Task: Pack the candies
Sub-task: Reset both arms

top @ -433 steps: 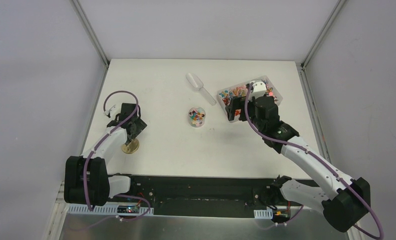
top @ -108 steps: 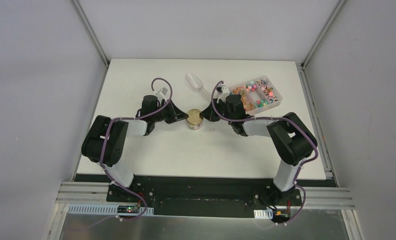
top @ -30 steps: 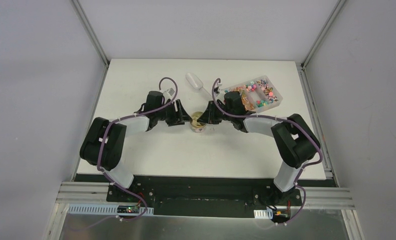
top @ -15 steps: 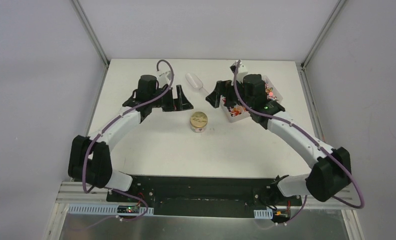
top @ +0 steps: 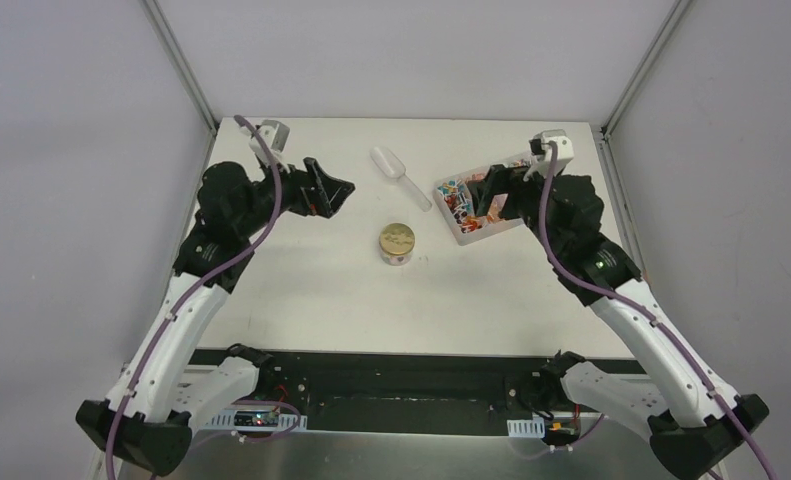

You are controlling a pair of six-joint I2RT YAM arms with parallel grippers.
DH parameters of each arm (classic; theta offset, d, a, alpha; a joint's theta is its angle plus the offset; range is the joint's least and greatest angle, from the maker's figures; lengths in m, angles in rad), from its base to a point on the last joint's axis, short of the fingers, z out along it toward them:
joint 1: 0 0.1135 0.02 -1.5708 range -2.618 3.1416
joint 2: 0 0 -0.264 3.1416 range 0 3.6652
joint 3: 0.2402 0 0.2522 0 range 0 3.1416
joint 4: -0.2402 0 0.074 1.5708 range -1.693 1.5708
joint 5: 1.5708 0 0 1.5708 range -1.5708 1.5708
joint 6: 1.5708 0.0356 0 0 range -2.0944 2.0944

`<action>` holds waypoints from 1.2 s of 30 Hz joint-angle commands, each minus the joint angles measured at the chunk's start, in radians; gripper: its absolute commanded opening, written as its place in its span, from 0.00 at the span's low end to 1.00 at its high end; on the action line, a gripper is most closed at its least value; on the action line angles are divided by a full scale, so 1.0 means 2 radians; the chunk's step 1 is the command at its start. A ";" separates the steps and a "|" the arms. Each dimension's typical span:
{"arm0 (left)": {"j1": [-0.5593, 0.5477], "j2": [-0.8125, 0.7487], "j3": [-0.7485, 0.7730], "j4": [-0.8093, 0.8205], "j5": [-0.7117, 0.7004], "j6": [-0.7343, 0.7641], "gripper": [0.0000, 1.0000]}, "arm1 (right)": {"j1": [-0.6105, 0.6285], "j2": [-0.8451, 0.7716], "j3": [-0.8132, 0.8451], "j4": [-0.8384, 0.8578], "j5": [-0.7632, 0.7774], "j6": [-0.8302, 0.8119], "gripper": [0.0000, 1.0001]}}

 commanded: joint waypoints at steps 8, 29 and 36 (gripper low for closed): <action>0.003 -0.091 -0.093 0.017 -0.099 0.021 0.99 | -0.001 -0.076 -0.085 0.014 0.012 0.023 1.00; 0.003 -0.062 -0.103 0.043 -0.081 0.013 0.99 | -0.001 -0.069 -0.075 0.014 0.030 0.029 1.00; 0.003 -0.067 -0.098 0.043 -0.086 0.016 0.99 | -0.001 -0.059 -0.071 0.014 0.039 0.034 1.00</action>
